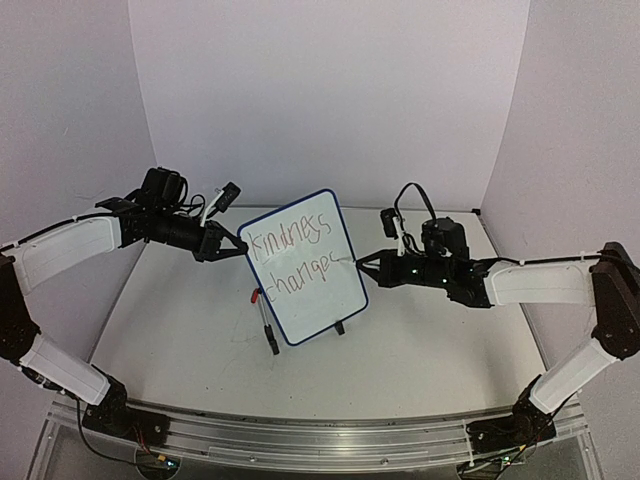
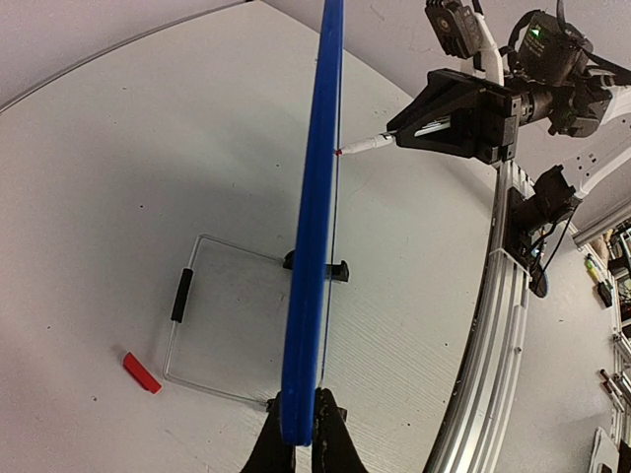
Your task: Write a sentence on the whiteboard
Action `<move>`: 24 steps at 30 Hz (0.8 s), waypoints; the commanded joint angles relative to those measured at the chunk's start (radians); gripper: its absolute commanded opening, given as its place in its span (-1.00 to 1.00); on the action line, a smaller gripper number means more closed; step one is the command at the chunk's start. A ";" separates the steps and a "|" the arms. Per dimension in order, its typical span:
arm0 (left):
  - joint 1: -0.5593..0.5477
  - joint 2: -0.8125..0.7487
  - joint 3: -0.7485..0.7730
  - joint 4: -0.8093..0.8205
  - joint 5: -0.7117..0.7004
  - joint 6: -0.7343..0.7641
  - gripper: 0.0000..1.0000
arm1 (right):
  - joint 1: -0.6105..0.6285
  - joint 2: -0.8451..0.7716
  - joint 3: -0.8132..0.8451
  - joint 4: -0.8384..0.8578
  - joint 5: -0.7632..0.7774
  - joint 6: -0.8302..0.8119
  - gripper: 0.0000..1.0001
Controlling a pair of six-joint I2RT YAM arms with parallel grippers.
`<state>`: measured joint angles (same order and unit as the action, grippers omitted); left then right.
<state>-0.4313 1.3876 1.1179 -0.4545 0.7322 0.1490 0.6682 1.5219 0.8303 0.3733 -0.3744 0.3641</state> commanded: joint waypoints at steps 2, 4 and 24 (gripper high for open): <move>-0.009 -0.002 0.001 -0.042 -0.056 0.043 -1.00 | -0.003 -0.007 -0.006 -0.028 0.039 -0.002 -1.00; -0.009 -0.002 0.000 -0.042 -0.056 0.043 -1.00 | -0.003 -0.005 -0.013 -0.030 0.038 -0.002 -1.00; -0.009 0.001 0.001 -0.042 -0.059 0.043 -1.00 | -0.002 -0.089 -0.035 0.147 -0.227 0.070 -1.00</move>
<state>-0.4313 1.3876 1.1181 -0.4545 0.7330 0.1493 0.6682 1.5175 0.8145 0.3967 -0.4901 0.3897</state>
